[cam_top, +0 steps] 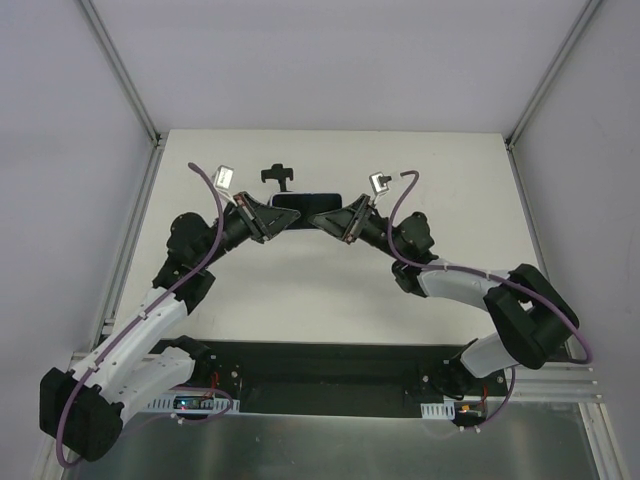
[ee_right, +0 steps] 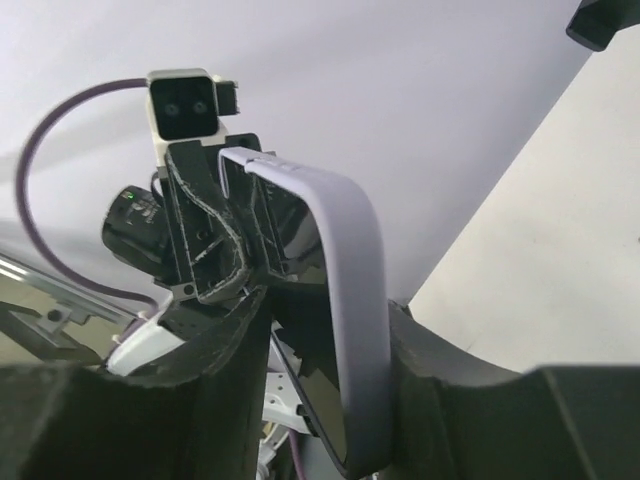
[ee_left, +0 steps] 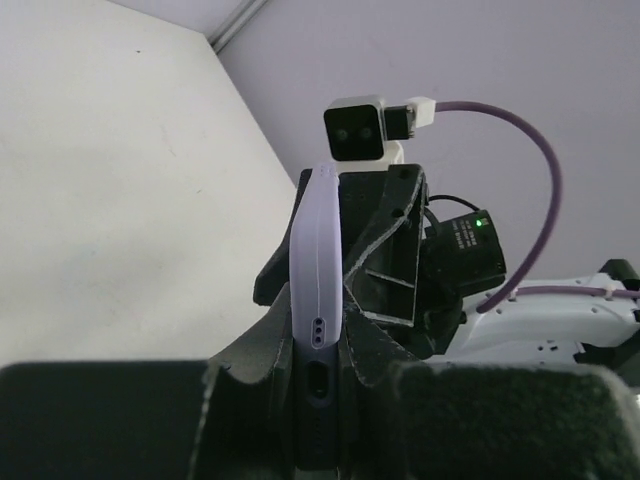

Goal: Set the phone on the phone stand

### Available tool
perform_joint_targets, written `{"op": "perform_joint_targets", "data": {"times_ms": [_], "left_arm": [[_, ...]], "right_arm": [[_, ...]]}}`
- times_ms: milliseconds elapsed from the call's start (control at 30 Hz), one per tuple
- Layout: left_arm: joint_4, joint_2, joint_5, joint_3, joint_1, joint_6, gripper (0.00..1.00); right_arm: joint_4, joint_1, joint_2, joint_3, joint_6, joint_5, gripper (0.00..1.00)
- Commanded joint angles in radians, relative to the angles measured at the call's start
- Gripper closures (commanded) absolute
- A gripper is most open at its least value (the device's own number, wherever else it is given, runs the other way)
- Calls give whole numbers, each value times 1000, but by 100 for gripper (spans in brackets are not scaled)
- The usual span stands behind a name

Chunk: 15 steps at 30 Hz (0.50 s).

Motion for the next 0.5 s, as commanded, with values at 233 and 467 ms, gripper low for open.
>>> {"op": "perform_joint_targets", "data": {"times_ms": [233, 467], "left_arm": [[99, -20, 111, -30, 0, -34, 21], [-642, -83, -129, 264, 1, 385, 1]], "right_arm": [[293, -123, -93, -7, 17, -76, 99], [258, -286, -53, 87, 99, -435, 99]]}}
